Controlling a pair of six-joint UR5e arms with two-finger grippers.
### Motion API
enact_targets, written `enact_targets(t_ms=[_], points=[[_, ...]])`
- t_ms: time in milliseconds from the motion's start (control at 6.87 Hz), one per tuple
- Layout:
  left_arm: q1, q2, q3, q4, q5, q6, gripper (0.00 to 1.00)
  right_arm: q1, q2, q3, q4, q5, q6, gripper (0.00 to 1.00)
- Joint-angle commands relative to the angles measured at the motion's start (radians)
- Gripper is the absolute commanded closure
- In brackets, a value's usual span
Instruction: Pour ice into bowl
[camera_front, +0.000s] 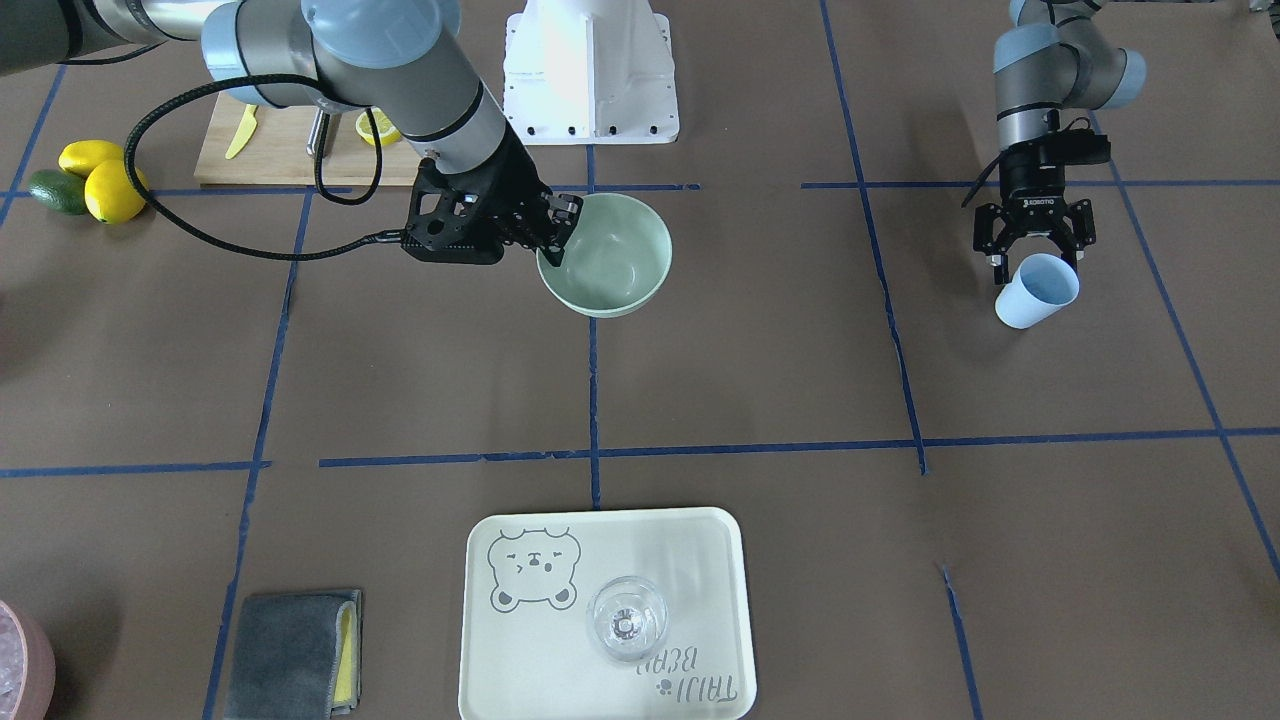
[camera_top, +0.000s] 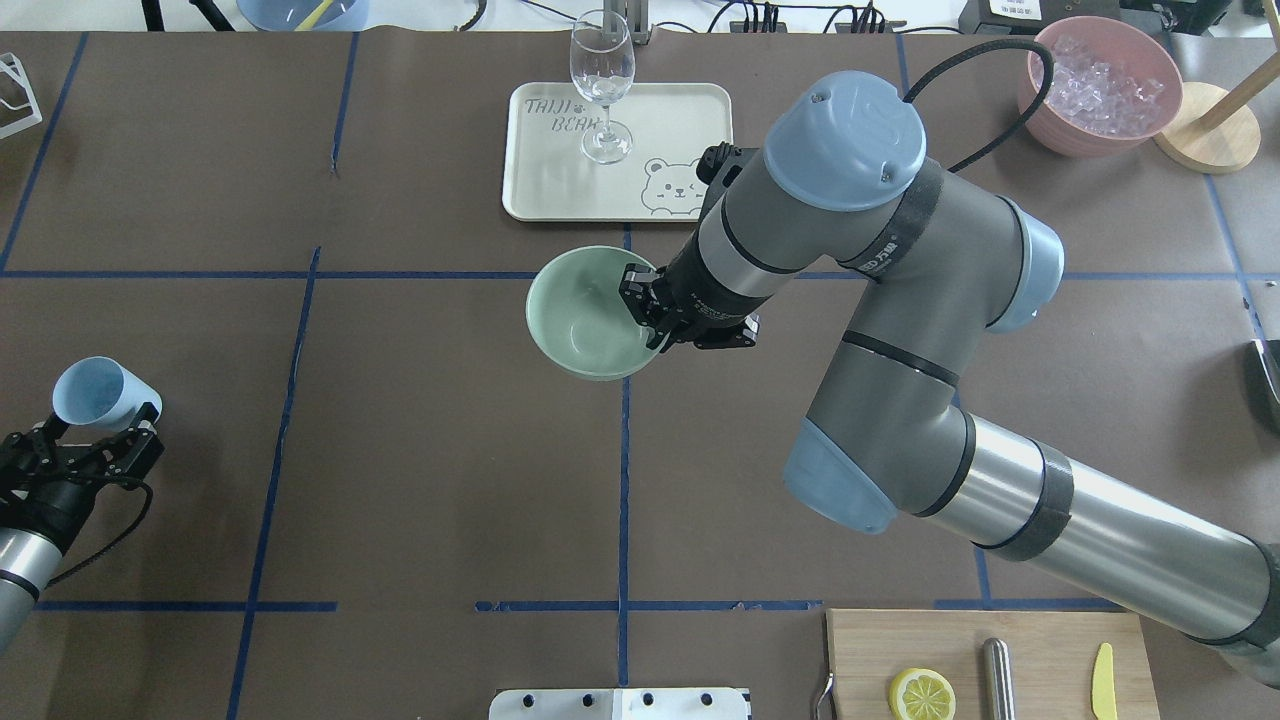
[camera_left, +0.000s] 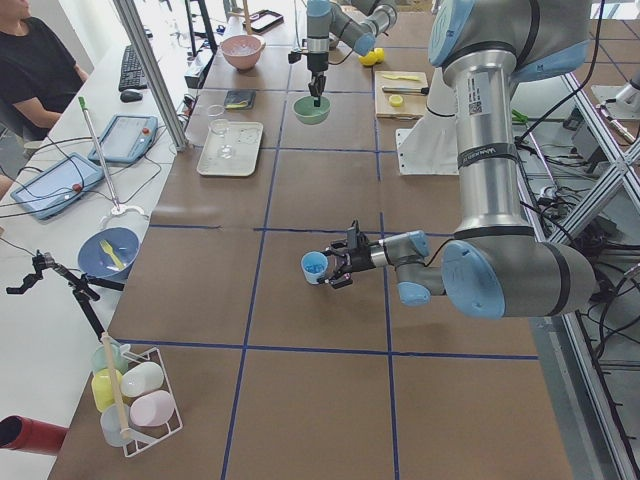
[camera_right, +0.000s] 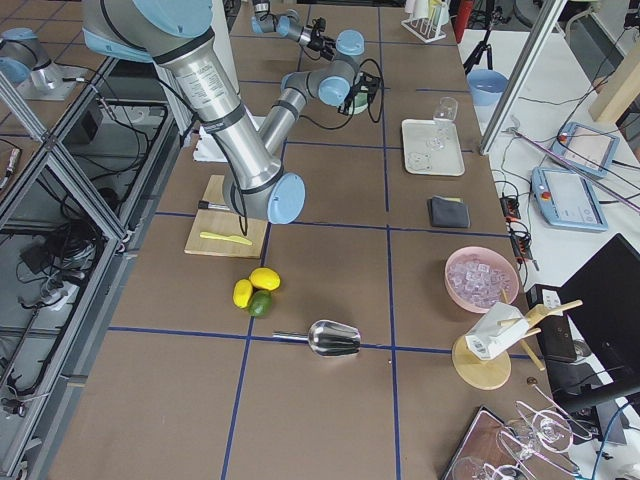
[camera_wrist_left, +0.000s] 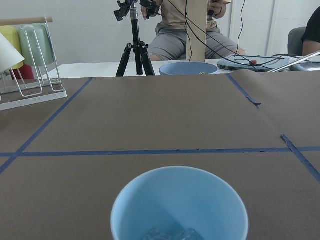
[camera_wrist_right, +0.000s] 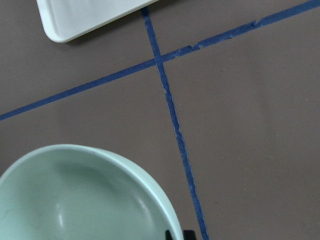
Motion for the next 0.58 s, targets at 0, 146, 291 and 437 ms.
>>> enact_targets(t_ms=[0,146,291,437], points=[[-0.003,-0.061,0.049,-0.004,0.003,0.000,0.00,-0.043,0.017,-0.025,0.000,-0.051,0.000,1.00],[-0.014,-0.059,0.056,-0.007,0.001,0.002,0.00,-0.057,0.053,-0.063,0.000,-0.073,0.002,1.00],[-0.020,-0.058,0.057,-0.007,0.001,0.002,0.00,-0.072,0.073,-0.080,0.000,-0.077,0.022,1.00],[-0.040,-0.058,0.068,-0.005,0.000,0.006,0.00,-0.098,0.100,-0.100,0.000,-0.102,0.046,1.00]])
